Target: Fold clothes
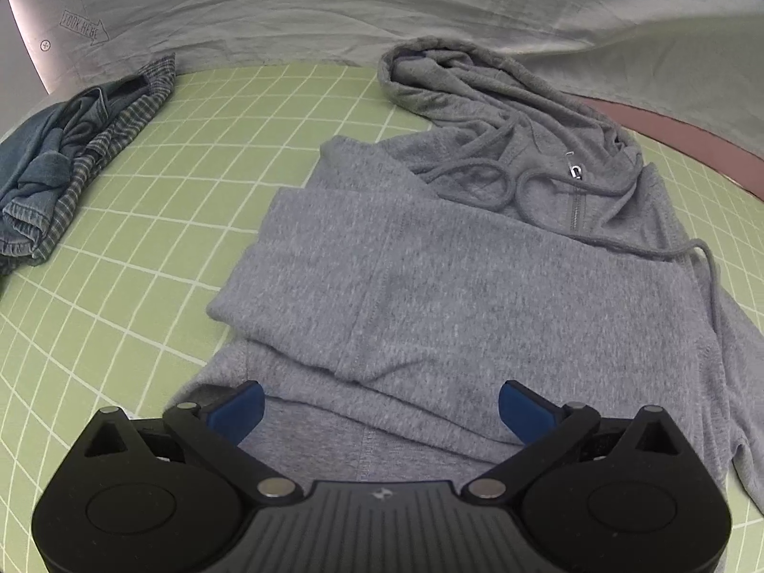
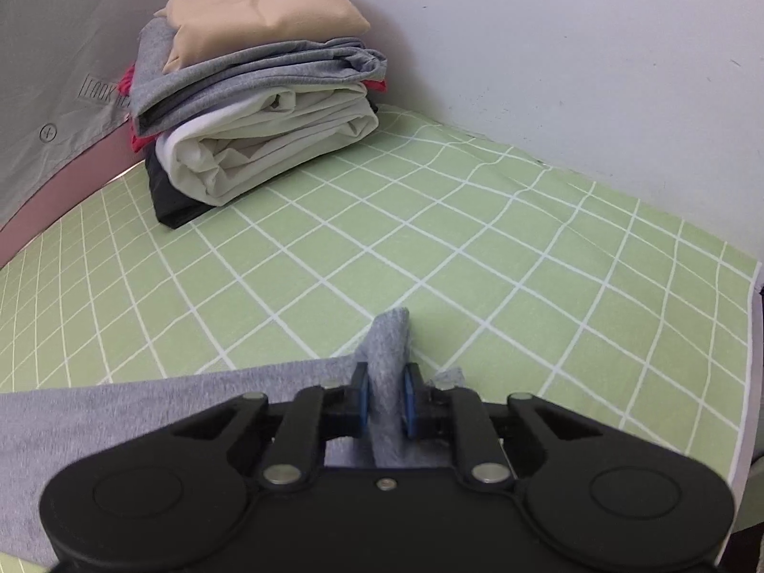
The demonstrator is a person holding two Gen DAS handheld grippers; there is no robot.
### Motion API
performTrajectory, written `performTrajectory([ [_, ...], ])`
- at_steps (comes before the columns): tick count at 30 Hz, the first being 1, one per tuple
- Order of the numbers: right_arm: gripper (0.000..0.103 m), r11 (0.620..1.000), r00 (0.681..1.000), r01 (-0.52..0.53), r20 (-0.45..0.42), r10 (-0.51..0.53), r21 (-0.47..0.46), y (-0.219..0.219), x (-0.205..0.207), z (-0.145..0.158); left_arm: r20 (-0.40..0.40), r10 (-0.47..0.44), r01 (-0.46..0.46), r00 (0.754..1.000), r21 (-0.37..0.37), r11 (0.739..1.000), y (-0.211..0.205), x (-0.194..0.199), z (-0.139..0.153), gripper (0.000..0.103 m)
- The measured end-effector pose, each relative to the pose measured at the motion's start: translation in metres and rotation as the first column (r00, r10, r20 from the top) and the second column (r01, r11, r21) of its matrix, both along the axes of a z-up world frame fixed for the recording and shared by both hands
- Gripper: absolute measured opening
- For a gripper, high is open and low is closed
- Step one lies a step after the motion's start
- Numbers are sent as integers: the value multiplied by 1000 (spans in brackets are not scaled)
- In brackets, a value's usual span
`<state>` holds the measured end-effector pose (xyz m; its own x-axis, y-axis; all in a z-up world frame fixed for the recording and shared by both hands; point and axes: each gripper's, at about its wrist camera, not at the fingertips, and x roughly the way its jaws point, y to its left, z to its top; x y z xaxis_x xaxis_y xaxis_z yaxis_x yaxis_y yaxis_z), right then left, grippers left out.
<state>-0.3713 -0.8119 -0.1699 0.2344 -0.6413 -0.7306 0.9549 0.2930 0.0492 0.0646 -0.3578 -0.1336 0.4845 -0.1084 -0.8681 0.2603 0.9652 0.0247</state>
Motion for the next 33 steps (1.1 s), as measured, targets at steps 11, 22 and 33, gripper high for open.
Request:
performTrajectory([
  [11, 15, 987, 918, -66, 396, 2, 147, 80, 19, 24, 28, 31, -32, 999, 18, 999, 78, -29, 19, 103],
  [22, 15, 943, 865, -294, 463, 192, 158, 155, 139, 39, 63, -16, 12, 998, 50, 999, 133, -24, 31, 103],
  [33, 20, 665, 546, -739, 676, 495, 110, 279, 349, 81, 55, 66, -68, 996, 22, 997, 155, 33, 21, 103],
])
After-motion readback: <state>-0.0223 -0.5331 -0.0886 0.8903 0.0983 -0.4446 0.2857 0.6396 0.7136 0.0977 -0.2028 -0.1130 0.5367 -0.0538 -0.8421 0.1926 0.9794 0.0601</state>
